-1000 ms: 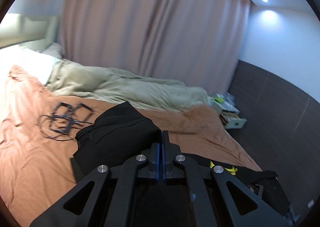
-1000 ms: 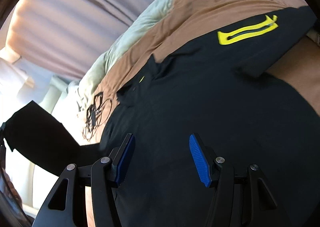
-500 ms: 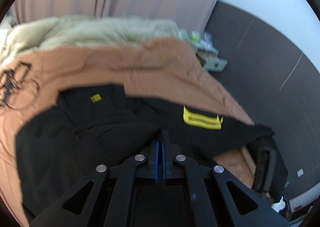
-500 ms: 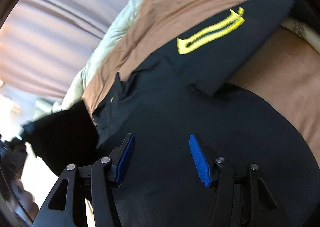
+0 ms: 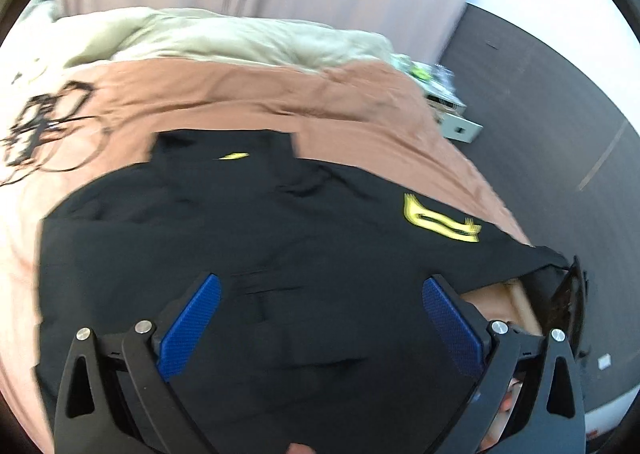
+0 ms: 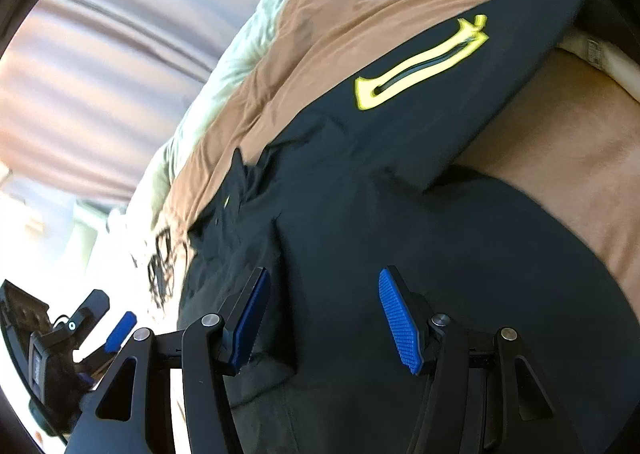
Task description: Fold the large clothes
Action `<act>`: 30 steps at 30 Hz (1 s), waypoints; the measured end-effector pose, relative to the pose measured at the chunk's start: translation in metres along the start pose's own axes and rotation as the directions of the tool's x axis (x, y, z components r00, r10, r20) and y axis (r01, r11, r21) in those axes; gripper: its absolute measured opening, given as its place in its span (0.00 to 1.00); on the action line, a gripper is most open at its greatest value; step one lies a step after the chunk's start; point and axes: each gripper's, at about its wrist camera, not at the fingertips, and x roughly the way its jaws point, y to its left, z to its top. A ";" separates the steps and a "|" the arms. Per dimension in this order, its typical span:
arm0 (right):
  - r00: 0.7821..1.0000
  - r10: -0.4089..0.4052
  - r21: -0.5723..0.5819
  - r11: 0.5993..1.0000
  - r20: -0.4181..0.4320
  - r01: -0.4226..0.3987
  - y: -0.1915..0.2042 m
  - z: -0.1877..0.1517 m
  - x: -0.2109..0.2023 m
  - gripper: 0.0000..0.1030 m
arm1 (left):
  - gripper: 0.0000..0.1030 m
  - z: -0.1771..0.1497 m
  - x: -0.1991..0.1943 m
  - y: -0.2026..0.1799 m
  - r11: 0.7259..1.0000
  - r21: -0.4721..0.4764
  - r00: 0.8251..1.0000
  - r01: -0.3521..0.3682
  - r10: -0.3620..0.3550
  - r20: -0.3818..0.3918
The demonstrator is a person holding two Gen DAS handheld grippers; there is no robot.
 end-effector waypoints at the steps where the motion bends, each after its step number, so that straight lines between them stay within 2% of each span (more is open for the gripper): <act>1: 1.000 -0.006 -0.028 1.000 -0.012 0.005 0.008 -0.004 0.005 0.56 | 1.00 -0.002 -0.005 0.012 1.000 -0.009 1.000 -0.025 0.025 0.006; 6: 0.996 -0.077 -0.238 0.969 -0.047 0.064 0.059 -0.028 0.029 0.56 | 1.00 -0.024 -0.037 0.068 0.990 -0.055 0.991 -0.131 0.132 0.031; 7: 0.995 -0.090 -0.288 0.955 -0.053 0.071 0.070 -0.035 0.034 0.62 | 1.00 -0.028 -0.042 0.077 0.987 -0.060 0.987 -0.152 0.154 0.036; 8: 0.993 -0.106 -0.328 0.941 -0.055 0.083 0.079 -0.042 0.037 0.76 | 0.99 -0.033 -0.048 0.086 0.983 -0.064 0.984 -0.172 0.174 0.039; 10: 0.988 -0.148 -0.401 0.908 -0.044 0.118 0.094 -0.058 0.045 0.86 | 0.94 -0.045 -0.056 0.104 0.974 -0.082 0.976 -0.213 0.216 0.038; 11: 0.983 -0.178 -0.439 0.887 -0.042 0.142 0.102 -0.066 0.050 0.86 | 0.92 -0.050 -0.058 0.113 0.970 -0.090 0.973 -0.227 0.230 0.030; 14: 0.969 -0.241 -0.517 0.838 -0.061 0.176 0.112 -0.080 0.061 0.86 | 0.73 -0.070 -0.059 0.141 0.949 -0.109 0.955 -0.296 0.297 -0.006; 16: 0.955 -0.290 -0.574 0.792 -0.057 0.206 0.116 -0.090 0.068 0.86 | 0.49 -0.082 -0.056 0.157 0.936 -0.118 0.943 -0.332 0.331 -0.032; 17: 0.945 -0.324 -0.598 0.766 -0.041 0.236 0.118 -0.094 0.073 0.86 | 0.45 -0.089 -0.052 0.167 0.929 -0.130 0.938 -0.346 0.342 -0.056; 18: 0.926 -0.377 -0.623 0.727 -0.011 0.289 0.117 -0.098 0.079 0.86 | 0.40 -0.095 -0.048 0.178 0.923 -0.152 0.936 -0.353 0.345 -0.076; 20: 0.897 -0.441 -0.648 0.677 0.021 0.348 0.113 -0.101 0.086 0.86 | 0.37 -0.106 -0.045 0.194 0.914 -0.187 0.932 -0.360 0.347 -0.103; 22: 0.881 -0.473 -0.660 0.651 0.032 0.374 0.111 -0.100 0.095 0.86 | 0.36 -0.114 -0.036 0.205 0.904 -0.204 0.925 -0.376 0.355 -0.133; 27: 0.855 -0.514 -0.657 0.623 0.067 0.425 0.112 -0.087 0.114 0.85 | 0.36 -0.122 -0.015 0.217 0.890 -0.183 0.905 -0.418 0.389 -0.176; 29: 0.865 -0.492 -0.633 0.640 0.097 0.435 0.112 -0.076 0.114 0.83 | 0.34 -0.123 -0.010 0.221 0.885 -0.174 0.897 -0.431 0.400 -0.187; 30: 0.883 -0.458 -0.600 0.680 0.099 0.421 0.110 -0.068 0.109 0.83 | 0.29 -0.123 -0.007 0.223 0.882 -0.172 0.893 -0.438 0.406 -0.195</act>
